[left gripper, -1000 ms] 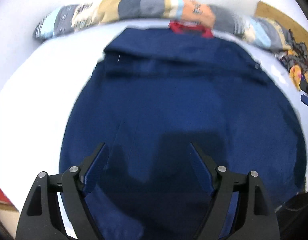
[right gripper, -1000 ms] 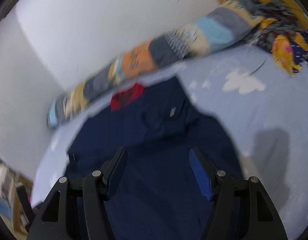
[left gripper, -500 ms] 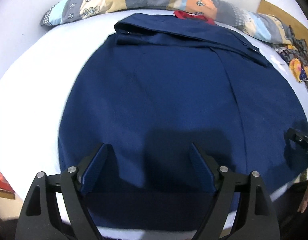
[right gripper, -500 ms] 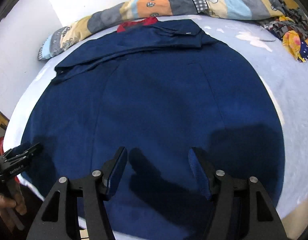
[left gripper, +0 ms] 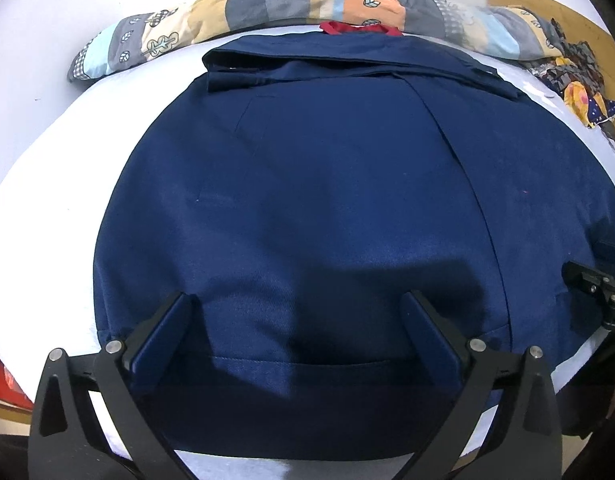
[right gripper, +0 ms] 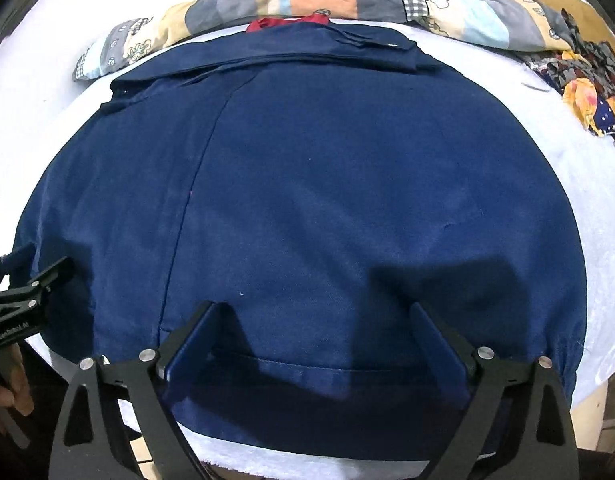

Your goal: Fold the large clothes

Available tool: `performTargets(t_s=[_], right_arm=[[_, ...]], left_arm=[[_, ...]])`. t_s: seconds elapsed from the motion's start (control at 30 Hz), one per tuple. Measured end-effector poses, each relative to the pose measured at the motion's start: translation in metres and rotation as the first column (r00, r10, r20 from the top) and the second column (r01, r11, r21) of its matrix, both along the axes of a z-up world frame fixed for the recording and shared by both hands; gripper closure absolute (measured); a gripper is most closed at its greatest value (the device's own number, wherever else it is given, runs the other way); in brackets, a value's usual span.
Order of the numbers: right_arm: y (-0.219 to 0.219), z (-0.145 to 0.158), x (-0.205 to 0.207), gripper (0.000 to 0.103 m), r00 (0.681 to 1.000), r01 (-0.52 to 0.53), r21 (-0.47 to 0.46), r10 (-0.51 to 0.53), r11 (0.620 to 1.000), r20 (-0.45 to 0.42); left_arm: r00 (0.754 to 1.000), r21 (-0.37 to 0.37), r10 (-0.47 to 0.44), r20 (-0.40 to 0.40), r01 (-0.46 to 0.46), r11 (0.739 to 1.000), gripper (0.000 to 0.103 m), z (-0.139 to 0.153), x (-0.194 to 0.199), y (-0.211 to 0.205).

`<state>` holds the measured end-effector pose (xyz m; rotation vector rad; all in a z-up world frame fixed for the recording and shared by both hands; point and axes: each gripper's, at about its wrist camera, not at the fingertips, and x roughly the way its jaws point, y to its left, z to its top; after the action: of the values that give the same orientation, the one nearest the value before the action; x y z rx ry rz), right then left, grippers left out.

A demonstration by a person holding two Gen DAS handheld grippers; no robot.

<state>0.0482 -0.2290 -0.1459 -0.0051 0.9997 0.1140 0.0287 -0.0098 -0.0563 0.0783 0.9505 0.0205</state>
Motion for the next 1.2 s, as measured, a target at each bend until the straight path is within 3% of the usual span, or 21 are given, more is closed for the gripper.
performTargets(t_s=[0.43, 0.67, 0.77, 0.8, 0.83, 0.97, 1.2], right_arm=[[0.006, -0.005, -0.008, 0.004, 0.997, 0.010, -0.005, -0.010, 1.000, 0.073], [0.012, -0.004, -0.005, 0.001, 0.999, -0.015, -0.059, 0.017, 0.998, 0.034], [0.012, 0.003, -0.009, 0.010, 0.999, 0.002, -0.090, 0.002, 0.996, 0.038], [0.012, 0.008, -0.012, 0.022, 0.998, 0.005, -0.101, 0.001, 0.995, 0.058], [0.013, 0.013, -0.015, 0.024, 0.997, 0.002, -0.111, 0.007, 0.994, 0.083], [0.022, 0.028, -0.025, 0.024, 0.985, -0.036, -0.138, 0.059, 0.990, 0.164], [0.035, 0.004, -0.019, 0.022, 0.990, -0.085, -0.161, 0.101, 0.983, 0.094]], left_arm=[[1.000, -0.010, 0.013, 0.028, -0.013, 1.000, 0.000, -0.002, -0.008, 0.000], [0.998, 0.005, -0.004, 0.057, 0.003, 1.000, 0.000, -0.001, -0.012, -0.002], [0.999, 0.016, -0.005, 0.053, 0.004, 1.000, 0.000, 0.003, -0.012, -0.004], [0.998, 0.014, -0.006, 0.060, 0.005, 1.000, 0.000, 0.006, -0.014, -0.005], [0.998, 0.018, -0.008, 0.069, 0.006, 1.000, 0.000, 0.008, -0.015, -0.007], [0.997, 0.058, -0.038, 0.068, 0.034, 0.998, 0.000, 0.004, -0.017, -0.014], [0.996, 0.051, -0.040, 0.078, 0.036, 0.998, 0.000, 0.000, -0.017, -0.014]])
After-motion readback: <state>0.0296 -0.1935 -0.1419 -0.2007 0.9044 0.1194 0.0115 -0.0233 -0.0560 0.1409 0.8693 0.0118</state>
